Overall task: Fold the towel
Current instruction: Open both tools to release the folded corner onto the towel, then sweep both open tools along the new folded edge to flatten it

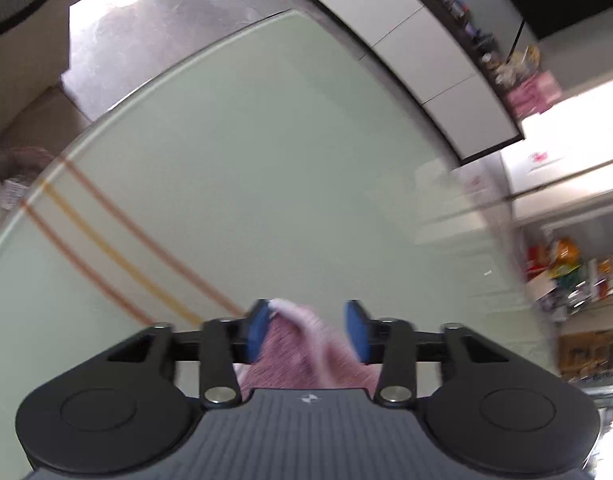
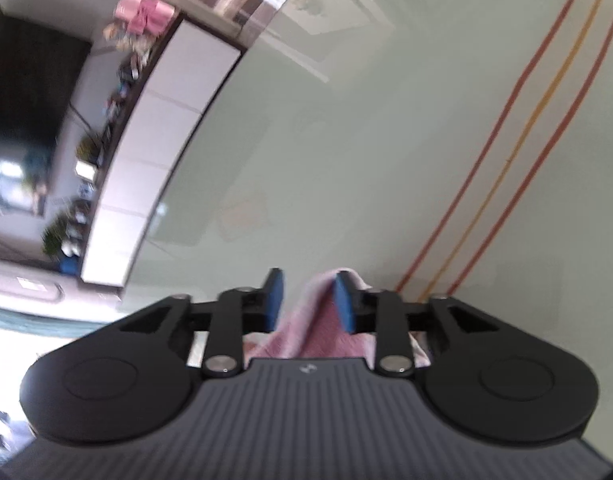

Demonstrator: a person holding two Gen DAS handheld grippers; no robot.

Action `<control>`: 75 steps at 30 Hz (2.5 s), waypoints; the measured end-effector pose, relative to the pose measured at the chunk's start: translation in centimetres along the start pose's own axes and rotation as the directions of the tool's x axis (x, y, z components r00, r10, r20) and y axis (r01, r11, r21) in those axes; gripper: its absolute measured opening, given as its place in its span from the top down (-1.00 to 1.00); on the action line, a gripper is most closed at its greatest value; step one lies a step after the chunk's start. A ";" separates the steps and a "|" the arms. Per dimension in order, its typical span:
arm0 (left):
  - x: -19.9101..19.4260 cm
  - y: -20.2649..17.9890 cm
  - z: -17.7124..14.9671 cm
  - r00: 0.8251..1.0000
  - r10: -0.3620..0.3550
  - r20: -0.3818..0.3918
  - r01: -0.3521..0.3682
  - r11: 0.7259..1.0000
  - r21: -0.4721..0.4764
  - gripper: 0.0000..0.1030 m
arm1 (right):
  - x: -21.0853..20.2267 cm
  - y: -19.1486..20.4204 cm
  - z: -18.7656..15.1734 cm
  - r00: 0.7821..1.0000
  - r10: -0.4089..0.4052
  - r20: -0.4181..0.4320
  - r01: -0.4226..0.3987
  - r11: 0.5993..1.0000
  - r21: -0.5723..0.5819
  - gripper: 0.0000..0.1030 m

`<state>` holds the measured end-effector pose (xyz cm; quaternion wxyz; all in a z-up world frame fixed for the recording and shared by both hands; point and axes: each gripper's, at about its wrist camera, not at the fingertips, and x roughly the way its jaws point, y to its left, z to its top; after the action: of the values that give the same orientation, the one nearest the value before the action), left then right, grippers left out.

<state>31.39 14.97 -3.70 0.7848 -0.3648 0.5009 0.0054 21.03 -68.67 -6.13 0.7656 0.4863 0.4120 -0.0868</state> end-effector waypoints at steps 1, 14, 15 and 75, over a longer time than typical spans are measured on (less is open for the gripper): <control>-0.2 -0.2 0.3 1.000 -0.005 0.014 0.005 1.000 0.005 -0.07 | -0.2 -0.1 0.2 1.000 0.010 0.015 -0.010 1.000 0.011 0.40; -1.0 -6.7 -11.7 0.985 0.162 0.065 -0.163 0.728 0.665 -0.17 | 0.8 7.1 -9.5 0.939 -0.329 0.103 0.287 0.582 -0.761 0.40; -0.6 -7.3 -12.7 0.980 0.179 0.084 -0.186 0.698 0.691 -0.17 | 1.6 7.9 -10.3 0.939 -0.330 0.101 0.282 0.564 -0.776 0.39; 7.9 -15.4 -19.7 0.992 0.088 0.092 -0.126 0.575 0.808 -0.46 | 12.9 17.0 -20.0 0.992 -0.076 -0.104 -0.060 0.449 -0.892 -0.36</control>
<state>25.72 -10.54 -5.78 0.8731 0.0653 0.4525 -0.1694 27.53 -40.19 -7.64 0.8781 0.0144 0.4469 0.1704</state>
